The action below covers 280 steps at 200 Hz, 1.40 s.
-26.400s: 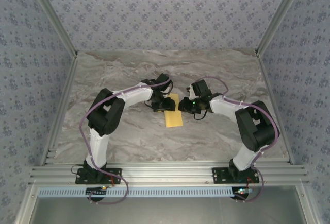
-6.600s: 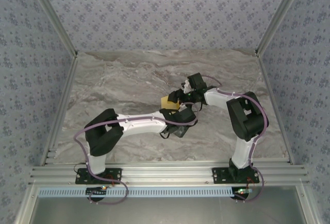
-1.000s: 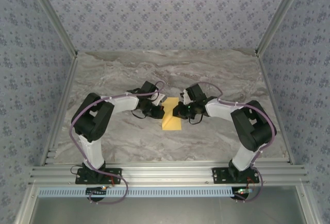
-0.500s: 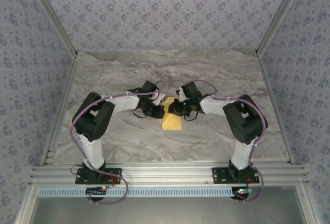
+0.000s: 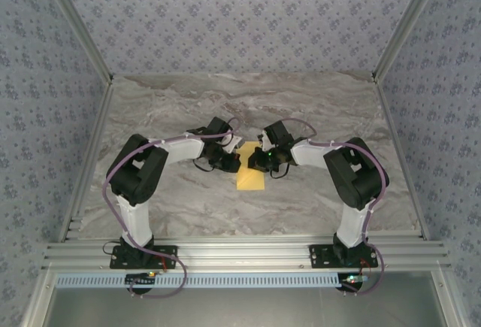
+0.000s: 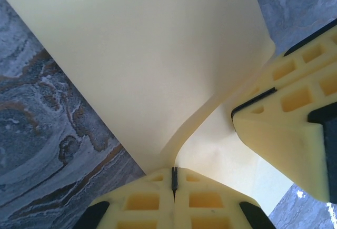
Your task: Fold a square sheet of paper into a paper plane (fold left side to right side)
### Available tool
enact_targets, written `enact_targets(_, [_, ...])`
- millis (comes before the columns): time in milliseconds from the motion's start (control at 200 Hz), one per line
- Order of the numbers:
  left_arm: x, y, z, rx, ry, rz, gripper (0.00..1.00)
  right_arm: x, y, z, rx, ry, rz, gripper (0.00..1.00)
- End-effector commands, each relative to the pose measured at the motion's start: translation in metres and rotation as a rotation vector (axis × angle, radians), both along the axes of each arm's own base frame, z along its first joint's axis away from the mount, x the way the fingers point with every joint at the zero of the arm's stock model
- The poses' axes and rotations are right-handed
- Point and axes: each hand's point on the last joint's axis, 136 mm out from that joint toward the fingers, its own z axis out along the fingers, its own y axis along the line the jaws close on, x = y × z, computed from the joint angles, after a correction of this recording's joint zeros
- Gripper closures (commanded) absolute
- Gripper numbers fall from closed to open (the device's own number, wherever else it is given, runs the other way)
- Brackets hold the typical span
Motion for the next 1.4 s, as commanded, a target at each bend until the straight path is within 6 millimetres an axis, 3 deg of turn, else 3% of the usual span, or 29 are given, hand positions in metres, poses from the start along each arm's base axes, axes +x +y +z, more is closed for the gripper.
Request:
enact_targets(0, [0.005, 0.000, 0.001, 0.015, -0.008, -0.008, 1.00, -0.003, -0.004, -0.009, -0.049, 0.011, 0.013, 0.90])
enact_targets(395, [0.004, 0.001, -0.004, 0.031, 0.003, -0.011, 1.00, -0.010, -0.016, -0.021, -0.120, 0.044, 0.005, 0.90])
enact_targets(615, [0.004, 0.003, -0.001, 0.041, -0.002, -0.005, 0.92, -0.017, -0.024, -0.032, -0.166, 0.081, -0.002, 0.90])
enact_targets(735, [0.006, 0.005, 0.013, 0.033, -0.031, 0.010, 0.81, -0.017, -0.025, -0.035, -0.172, 0.089, -0.004, 0.90])
enact_targets(904, [0.004, 0.008, 0.044, -0.003, -0.071, 0.038, 0.76, -0.017, -0.024, -0.034, -0.168, 0.087, -0.002, 0.90])
enact_targets(1139, [-0.034, -0.014, 0.080, -0.180, -0.005, 0.002, 0.74, -0.017, -0.023, -0.033, -0.166, 0.083, 0.001, 0.90])
enact_targets(1249, [-0.055, -0.028, 0.077, -0.231, 0.064, -0.027, 0.74, -0.017, -0.023, -0.034, -0.168, 0.087, 0.000, 0.90])
enact_targets(1394, [-0.067, -0.033, 0.054, -0.216, 0.119, -0.023, 0.74, -0.017, -0.023, -0.034, -0.170, 0.086, 0.002, 0.90])
